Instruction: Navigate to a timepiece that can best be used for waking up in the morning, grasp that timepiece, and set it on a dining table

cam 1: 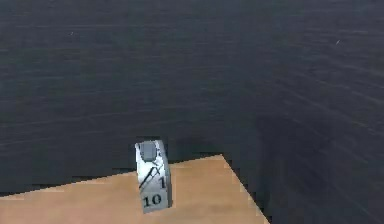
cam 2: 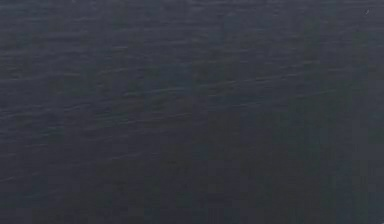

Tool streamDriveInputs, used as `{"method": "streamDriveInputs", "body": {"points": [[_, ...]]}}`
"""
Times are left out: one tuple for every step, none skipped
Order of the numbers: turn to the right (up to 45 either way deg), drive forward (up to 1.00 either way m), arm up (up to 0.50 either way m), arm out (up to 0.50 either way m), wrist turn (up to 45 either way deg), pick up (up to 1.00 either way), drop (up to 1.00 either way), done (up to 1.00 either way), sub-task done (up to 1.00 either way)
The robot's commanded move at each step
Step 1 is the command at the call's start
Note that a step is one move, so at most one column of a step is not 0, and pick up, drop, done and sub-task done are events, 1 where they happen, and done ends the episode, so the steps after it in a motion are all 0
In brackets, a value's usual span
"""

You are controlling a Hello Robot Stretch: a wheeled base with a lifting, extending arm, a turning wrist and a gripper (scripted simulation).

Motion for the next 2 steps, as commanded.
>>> {"method": "streamDriveInputs", "body": {"points": [[-45.0,0.0,0.0,0.0,0.0,0.0,0.0,0.0,0.0],[-45.0,0.0,0.0,0.0,0.0,0.0,0.0,0.0,0.0]]}}
